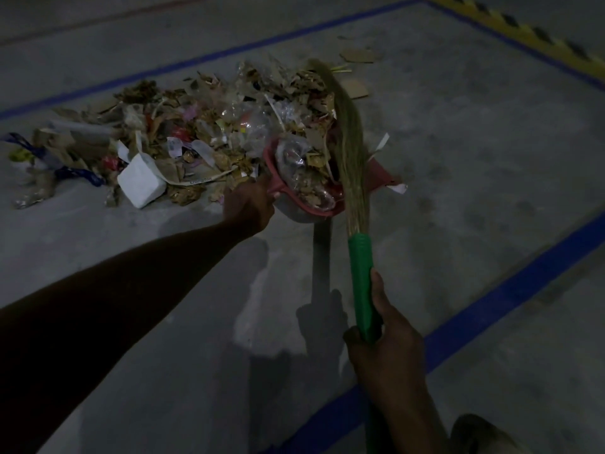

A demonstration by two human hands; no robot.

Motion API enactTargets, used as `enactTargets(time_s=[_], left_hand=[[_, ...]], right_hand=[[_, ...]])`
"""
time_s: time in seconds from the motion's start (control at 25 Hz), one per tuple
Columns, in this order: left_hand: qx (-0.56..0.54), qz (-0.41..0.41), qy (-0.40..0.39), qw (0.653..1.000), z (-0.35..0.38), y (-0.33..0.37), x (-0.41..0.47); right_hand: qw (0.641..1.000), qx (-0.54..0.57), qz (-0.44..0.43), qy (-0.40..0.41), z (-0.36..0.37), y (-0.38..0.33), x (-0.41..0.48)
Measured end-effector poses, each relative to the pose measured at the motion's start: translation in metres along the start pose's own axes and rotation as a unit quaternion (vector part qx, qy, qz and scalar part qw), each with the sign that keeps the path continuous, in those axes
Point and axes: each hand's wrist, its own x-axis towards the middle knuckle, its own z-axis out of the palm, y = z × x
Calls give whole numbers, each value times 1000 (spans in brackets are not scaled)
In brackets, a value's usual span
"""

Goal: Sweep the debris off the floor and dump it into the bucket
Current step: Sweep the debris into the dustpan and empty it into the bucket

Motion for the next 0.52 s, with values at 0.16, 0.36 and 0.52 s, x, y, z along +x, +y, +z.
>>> enactTargets(time_s=[0.16,0.36,0.52], left_hand=[[5,-3,-2,1000,1,2,2],[50,-14,-19,998,3,1,4],[56,-26,-18,998,3,-2,4]], right_hand=[[1000,7,-2,7,0,0,9],[1000,3,-7,-2,3,-2,2],[997,59,6,54,-5,0,6]])
